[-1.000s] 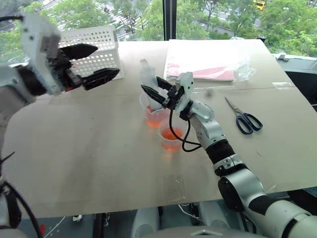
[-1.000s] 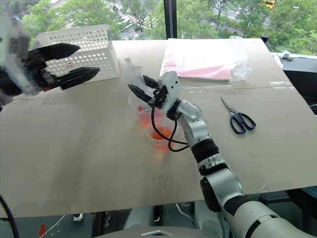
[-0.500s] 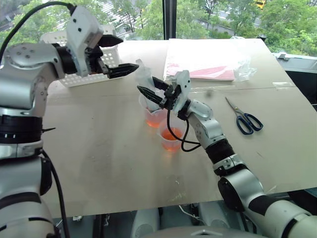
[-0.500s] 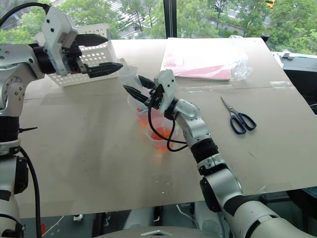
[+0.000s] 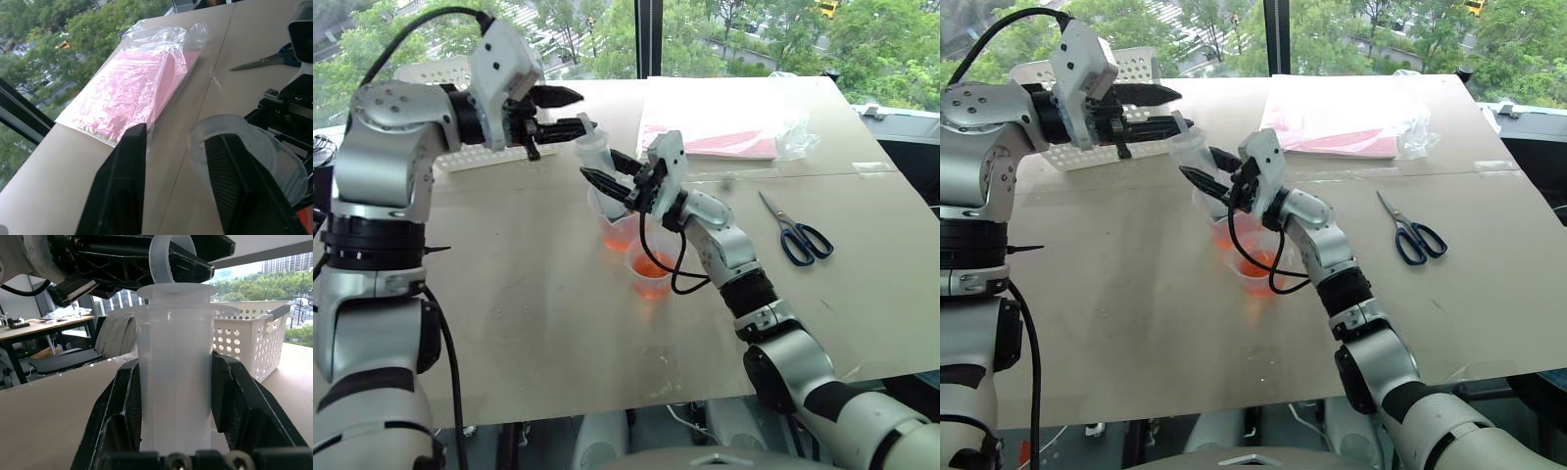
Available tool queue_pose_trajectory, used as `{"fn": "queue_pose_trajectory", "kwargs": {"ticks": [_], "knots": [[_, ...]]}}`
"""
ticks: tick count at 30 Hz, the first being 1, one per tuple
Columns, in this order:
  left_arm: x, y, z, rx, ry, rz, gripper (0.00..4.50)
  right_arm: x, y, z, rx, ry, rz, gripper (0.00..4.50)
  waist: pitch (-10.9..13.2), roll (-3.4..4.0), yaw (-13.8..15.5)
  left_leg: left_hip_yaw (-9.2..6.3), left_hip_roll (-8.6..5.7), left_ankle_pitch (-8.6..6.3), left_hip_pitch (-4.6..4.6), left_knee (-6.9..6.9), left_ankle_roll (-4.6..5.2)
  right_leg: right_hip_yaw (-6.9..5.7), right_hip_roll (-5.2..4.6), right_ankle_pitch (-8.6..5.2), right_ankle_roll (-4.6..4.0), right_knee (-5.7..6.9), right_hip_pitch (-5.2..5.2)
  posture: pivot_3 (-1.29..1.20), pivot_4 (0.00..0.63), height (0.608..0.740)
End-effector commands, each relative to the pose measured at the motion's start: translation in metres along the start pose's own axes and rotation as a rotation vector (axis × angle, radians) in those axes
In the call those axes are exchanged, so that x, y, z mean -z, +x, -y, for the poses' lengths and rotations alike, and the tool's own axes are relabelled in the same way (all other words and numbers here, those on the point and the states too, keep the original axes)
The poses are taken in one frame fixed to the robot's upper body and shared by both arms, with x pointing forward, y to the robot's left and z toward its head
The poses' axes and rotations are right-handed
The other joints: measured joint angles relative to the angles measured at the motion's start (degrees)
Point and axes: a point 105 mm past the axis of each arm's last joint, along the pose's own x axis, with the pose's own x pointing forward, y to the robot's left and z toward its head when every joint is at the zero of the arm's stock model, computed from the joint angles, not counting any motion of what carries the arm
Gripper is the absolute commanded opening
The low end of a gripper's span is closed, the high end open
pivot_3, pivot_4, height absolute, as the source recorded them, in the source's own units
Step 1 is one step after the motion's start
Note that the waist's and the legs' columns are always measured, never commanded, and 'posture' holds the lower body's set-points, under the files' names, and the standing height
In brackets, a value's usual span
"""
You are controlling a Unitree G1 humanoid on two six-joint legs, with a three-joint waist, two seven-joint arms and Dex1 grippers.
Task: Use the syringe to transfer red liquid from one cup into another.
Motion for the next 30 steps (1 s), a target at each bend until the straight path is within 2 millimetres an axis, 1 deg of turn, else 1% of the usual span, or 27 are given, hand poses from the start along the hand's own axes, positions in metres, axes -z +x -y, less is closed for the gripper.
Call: {"fn": "queue_pose_trajectory", "kwargs": {"ticks": [1, 2, 8, 13, 30], "knots": [[-0.015, -0.004, -0.006, -0.035, 0.061, 0.031, 0.13, -0.016, 0.015, -0.021, -0.101, -0.048, 0.032, 1.51, 0.0, 0.0, 0.0, 0.0, 0.0, 0.0, 0.0, 0.0, 0.0, 0.0, 0.0, 0.0, 0.0, 0.0, 0.0, 0.0, 0.15, 0.74], [-0.016, -0.004, -0.005, -0.033, 0.061, 0.034, 0.0, -0.015, 0.015, -0.021, -0.104, -0.048, 0.027, 1.51, 0.0, 0.0, 0.0, 0.0, 0.0, 0.0, 0.0, 0.0, 0.0, 0.0, 0.0, 0.0, 0.0, 0.0, 0.0, 0.0, 0.15, 0.74], [-0.019, -0.003, -0.005, -0.035, 0.062, 0.054, 0.0, -0.012, 0.015, -0.025, -0.125, -0.045, 0.007, 1.51, 0.0, 0.0, 0.0, -0.01, 0.0, 0.0, 0.0, 0.0, 0.0, 0.0, 0.0, 0.0, 0.0, 0.0, 0.0, 0.0, 0.15, 0.74], [-0.022, -0.002, -0.006, -0.041, 0.061, 0.068, 0.0, -0.005, 0.013, -0.029, -0.152, -0.051, -0.031, 1.51, 0.0, 0.0, 0.0, -0.01, 0.0, 0.0, 0.0, 0.0, 0.0, 0.0, 0.0, 0.0, 0.0, 0.01, 0.0, 0.0, 0.15, 0.74], [-0.032, -0.009, -0.026, -0.108, 0.083, 0.087, 0.0, 0.007, 0.009, -0.038, -0.186, -0.027, -0.091, 1.46, 0.0, 0.0, 0.0, -0.02, 0.0, 0.0, 0.0, 0.01, 0.0, -0.01, 0.0, 0.0, 0.0, 0.04, 0.0, 0.0, 0.15, 0.74]]}}
